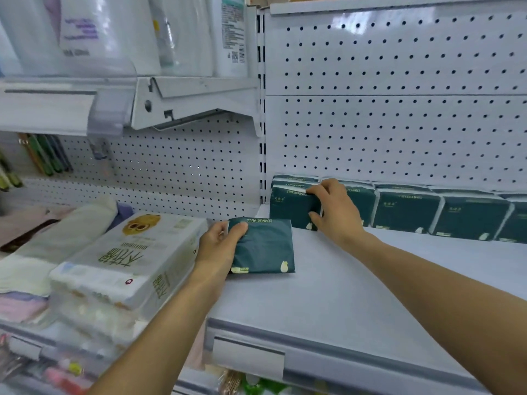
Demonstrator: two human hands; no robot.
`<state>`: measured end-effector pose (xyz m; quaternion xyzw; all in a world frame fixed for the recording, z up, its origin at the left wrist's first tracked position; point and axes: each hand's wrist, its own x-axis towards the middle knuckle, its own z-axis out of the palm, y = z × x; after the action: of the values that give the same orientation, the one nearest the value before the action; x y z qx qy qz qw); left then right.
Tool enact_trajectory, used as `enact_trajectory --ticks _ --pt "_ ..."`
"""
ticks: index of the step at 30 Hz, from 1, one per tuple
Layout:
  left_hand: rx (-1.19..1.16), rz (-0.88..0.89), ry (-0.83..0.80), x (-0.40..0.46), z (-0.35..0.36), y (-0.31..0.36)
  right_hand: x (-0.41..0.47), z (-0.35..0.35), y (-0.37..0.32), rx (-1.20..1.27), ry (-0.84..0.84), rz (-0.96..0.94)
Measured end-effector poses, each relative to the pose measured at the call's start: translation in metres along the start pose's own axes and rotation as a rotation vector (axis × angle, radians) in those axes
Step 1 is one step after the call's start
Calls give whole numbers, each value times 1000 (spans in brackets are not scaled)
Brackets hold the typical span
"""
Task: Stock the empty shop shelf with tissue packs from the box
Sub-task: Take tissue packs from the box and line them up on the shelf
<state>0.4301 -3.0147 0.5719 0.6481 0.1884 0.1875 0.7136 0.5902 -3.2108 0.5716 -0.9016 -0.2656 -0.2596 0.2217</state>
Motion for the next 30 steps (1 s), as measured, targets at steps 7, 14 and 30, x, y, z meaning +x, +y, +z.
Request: enact_trajectory --ticks 7,14,30 --pt "41 24 -6 6 4 -1 -4 -8 -9 23 133 -32" --pt "28 134 -159 -5 36 7 -46 -55 -45 804 -370 104" --pt "702 449 -102 84 98 -16 -55 -64 66 -13 89 4"
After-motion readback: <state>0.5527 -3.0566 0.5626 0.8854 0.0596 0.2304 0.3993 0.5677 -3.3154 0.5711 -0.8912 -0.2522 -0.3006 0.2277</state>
